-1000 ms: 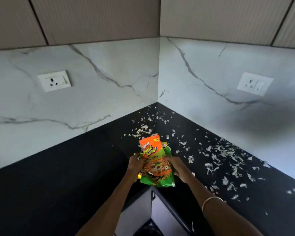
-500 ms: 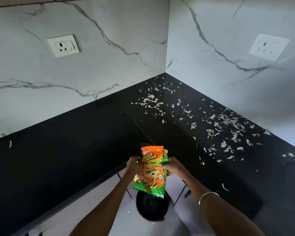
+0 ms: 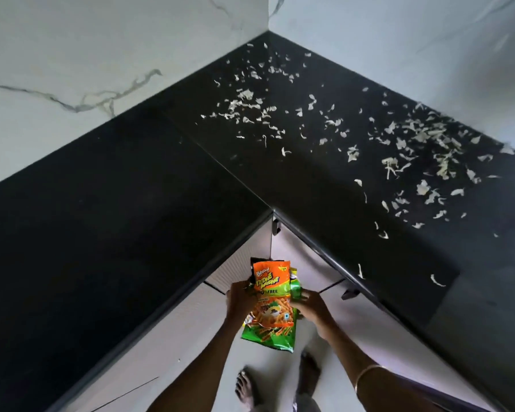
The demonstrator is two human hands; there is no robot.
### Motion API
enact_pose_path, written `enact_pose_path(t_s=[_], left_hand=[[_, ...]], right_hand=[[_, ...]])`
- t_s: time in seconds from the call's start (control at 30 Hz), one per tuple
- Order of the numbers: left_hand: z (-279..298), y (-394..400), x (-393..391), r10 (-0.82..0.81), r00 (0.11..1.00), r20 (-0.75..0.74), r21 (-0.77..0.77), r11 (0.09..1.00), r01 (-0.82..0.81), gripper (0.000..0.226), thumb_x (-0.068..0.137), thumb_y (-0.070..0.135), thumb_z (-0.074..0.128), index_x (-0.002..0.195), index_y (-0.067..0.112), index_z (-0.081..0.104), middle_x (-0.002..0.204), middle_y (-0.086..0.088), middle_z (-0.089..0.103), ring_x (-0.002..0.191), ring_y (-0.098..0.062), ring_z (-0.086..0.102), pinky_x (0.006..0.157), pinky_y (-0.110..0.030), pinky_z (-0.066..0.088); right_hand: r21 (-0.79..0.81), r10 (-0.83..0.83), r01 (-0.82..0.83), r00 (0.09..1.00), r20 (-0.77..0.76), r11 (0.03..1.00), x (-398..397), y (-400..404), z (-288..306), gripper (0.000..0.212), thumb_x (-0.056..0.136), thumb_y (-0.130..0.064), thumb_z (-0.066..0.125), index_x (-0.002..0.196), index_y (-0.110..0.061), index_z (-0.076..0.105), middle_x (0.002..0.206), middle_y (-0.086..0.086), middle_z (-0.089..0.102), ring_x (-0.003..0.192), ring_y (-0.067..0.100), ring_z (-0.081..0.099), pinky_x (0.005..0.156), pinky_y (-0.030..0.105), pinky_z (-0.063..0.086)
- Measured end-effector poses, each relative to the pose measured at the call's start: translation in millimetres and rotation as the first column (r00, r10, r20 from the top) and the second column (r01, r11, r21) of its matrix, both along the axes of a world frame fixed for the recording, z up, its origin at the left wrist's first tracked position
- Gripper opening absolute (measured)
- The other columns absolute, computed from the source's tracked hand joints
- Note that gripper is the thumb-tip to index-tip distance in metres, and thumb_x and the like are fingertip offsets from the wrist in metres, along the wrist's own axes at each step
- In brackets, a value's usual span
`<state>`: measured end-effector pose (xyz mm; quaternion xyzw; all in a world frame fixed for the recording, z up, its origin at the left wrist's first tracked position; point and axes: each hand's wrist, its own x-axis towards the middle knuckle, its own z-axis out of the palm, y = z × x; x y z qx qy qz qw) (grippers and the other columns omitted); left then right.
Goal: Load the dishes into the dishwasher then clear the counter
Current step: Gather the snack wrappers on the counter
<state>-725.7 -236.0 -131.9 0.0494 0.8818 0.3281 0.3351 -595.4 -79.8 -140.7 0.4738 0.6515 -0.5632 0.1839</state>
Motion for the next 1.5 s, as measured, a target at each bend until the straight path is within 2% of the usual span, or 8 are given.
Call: enact_pose_path(t_s=[0.23,0.4,0.53,0.77,0.87,1.1,1.33,1.5], left_hand=[[-161.5,1.3,-6.7,0.144,0.986,0.081,-0.051,0.989,-0.140,0.059,0.051,0.039,0.065,0.096,0.001,0.067,0.095,-0.023,0.069,0.094,-0.038,0.064,0.068,-0.036,0.045],[-273.4,14.9,-19.4,0.153,0.988,0.034,-0.058,0.987,-0.151,0.031,0.078,0.023,0.070,0.103,0.004,0.073,0.091,-0.027,0.070,0.090,-0.039,0.067,0.060,-0.034,0.039],[-365.1,23.5,-27.3,0.068,0.994,-0.087,-0.062,0.995,-0.074,0.046,0.071,0.035,0.061,0.115,0.022,0.070,0.093,-0.015,0.074,0.084,-0.034,0.068,0.062,-0.033,0.048],[-433.0,35.7,-15.2,-0.036,0.999,0.012,-0.251,0.967,0.037,0.035,0.090,0.027,0.056,0.111,0.001,0.067,0.112,-0.021,0.067,0.104,-0.038,0.063,0.086,-0.041,0.052],[-405.3,34.9,0.4,-0.028,0.989,-0.146,-0.185,0.983,0.000,0.041,0.091,0.029,0.054,0.124,0.006,0.062,0.128,-0.018,0.060,0.109,-0.038,0.061,0.091,-0.044,0.050],[-252.8,12.6,35.4,-0.135,0.985,-0.109,-0.105,0.987,0.124,0.039,0.100,0.023,0.043,0.136,0.013,0.054,0.135,-0.010,0.059,0.124,-0.031,0.055,0.103,-0.040,0.044],[-60.3,13.2,52.8,-0.113,0.980,-0.163,0.025,0.993,0.119,0.024,0.099,0.031,0.049,0.080,0.018,0.055,0.078,-0.001,0.060,0.082,-0.028,0.062,0.066,-0.036,0.043],[40.3,12.8,53.3,-0.273,0.900,-0.339,-0.025,0.959,0.281,0.015,0.098,0.023,0.048,0.096,0.013,0.059,0.093,-0.007,0.066,0.088,-0.026,0.064,0.072,-0.033,0.044]], right_hand=[[-0.160,-0.162,0.176,0.982,0.095,0.971,5.0,-19.9,-124.0,0.033,0.085,-0.004,0.069,0.117,-0.007,0.064,0.108,0.014,0.069,0.087,0.020,0.064,0.065,0.022,0.048],[-0.190,-0.171,0.184,0.982,0.083,0.964,-8.8,-23.3,-229.2,0.040,0.082,-0.007,0.072,0.121,-0.009,0.064,0.108,0.008,0.069,0.091,0.021,0.067,0.075,0.031,0.058],[-0.132,-0.143,0.152,0.987,0.076,0.980,-27.0,-19.2,-301.7,0.042,0.080,-0.022,0.076,0.120,-0.015,0.064,0.115,0.007,0.066,0.107,0.024,0.063,0.091,0.034,0.053],[-0.028,-0.062,0.065,0.993,0.101,0.998,-25.5,-5.2,-436.8,0.063,0.064,-0.043,0.075,0.120,-0.016,0.066,0.112,0.005,0.070,0.103,0.024,0.066,0.088,0.037,0.055],[0.047,-0.027,0.022,0.995,0.095,0.999,-28.6,-10.5,-365.0,0.028,0.087,-0.029,0.064,0.108,-0.011,0.069,0.111,0.009,0.068,0.105,0.027,0.064,0.087,0.036,0.052],[0.125,0.040,-0.055,0.992,0.117,0.991,-14.9,-24.9,-205.8,0.037,0.094,-0.019,0.055,0.130,-0.013,0.060,0.138,0.007,0.056,0.126,0.022,0.052,0.099,0.024,0.041],[0.244,0.048,-0.053,0.999,0.024,0.968,-13.6,-42.9,-29.1,0.040,0.092,-0.019,0.055,0.131,-0.013,0.059,0.137,0.005,0.058,0.127,0.020,0.053,0.101,0.023,0.040],[0.332,0.011,0.015,0.997,-0.078,0.943,-19.8,-46.8,74.1,0.034,0.096,-0.014,0.050,0.128,-0.006,0.059,0.132,0.009,0.062,0.122,0.023,0.057,0.100,0.023,0.040]])
